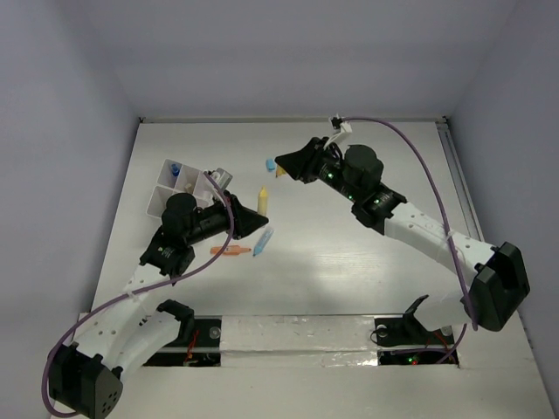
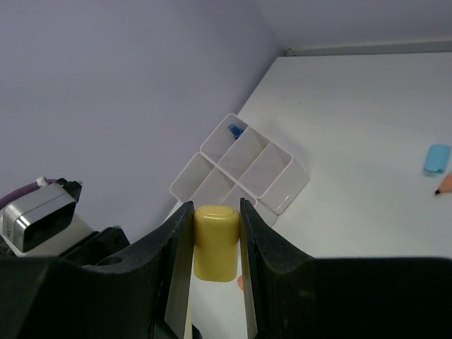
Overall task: Sort the stationery into containers
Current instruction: Close the pen cap on the pen.
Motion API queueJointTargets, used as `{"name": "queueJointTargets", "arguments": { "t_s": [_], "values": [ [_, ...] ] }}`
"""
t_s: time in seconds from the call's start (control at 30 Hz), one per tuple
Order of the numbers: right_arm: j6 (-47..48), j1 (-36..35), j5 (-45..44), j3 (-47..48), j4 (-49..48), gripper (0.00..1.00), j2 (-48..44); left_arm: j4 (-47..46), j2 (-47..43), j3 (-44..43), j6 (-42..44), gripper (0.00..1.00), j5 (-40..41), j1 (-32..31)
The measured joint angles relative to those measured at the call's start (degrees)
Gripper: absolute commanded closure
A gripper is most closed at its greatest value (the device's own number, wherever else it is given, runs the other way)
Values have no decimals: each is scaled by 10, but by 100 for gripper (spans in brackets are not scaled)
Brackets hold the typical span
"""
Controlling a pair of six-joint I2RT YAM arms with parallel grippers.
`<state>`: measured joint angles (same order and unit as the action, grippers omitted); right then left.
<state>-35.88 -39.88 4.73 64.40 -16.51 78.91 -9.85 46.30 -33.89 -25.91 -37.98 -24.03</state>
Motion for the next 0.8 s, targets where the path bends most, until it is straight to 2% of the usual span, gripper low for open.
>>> {"name": "queueJointTargets", "arguments": {
  "t_s": [0.37,0.8],
  "values": [
    [-14,-44,-9,-7,-46,98,22,7,1,-7,10,100,10,0],
    [1,-79,-47,-7,-55,96,43,10,2,-7,9,100,10,0]
  ]
}}
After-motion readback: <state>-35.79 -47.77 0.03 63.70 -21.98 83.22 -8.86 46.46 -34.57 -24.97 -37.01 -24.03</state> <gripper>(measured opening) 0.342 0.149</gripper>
